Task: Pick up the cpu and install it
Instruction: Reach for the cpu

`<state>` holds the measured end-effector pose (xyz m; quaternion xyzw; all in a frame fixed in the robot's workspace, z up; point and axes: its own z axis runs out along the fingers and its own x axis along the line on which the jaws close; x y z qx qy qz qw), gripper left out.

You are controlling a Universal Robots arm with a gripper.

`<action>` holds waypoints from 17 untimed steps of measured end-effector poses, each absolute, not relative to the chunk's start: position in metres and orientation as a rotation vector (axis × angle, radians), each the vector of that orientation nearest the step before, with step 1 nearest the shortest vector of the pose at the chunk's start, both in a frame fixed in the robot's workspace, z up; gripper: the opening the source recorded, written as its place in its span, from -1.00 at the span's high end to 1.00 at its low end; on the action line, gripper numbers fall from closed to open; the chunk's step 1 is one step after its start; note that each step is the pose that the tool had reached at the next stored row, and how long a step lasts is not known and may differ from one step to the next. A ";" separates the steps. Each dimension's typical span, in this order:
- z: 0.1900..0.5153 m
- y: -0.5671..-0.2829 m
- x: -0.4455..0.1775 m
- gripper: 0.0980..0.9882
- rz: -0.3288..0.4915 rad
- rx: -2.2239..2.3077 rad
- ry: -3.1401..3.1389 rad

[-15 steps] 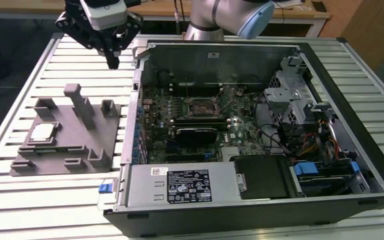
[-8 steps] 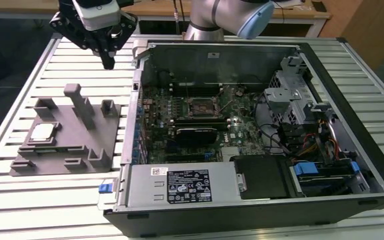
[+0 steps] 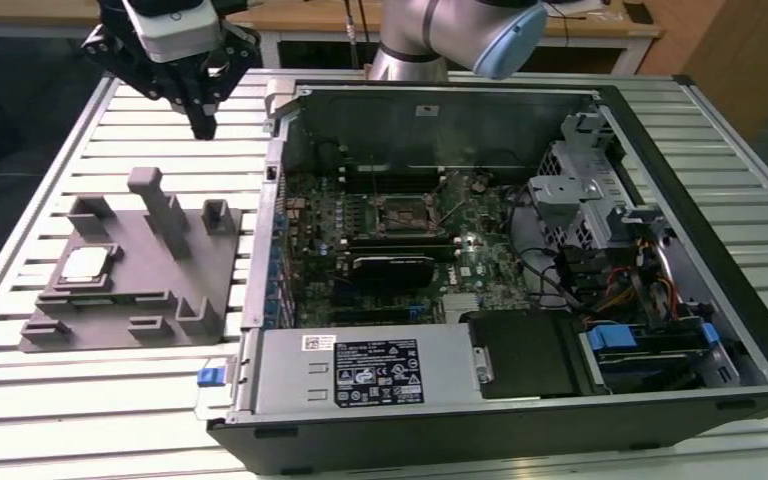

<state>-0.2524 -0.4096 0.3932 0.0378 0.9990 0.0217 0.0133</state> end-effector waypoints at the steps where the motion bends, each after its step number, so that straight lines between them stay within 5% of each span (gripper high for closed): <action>1: 0.393 -0.410 -0.254 0.98 0.068 0.118 3.112; 17: 0.393 -0.412 -0.275 0.98 0.068 0.118 3.112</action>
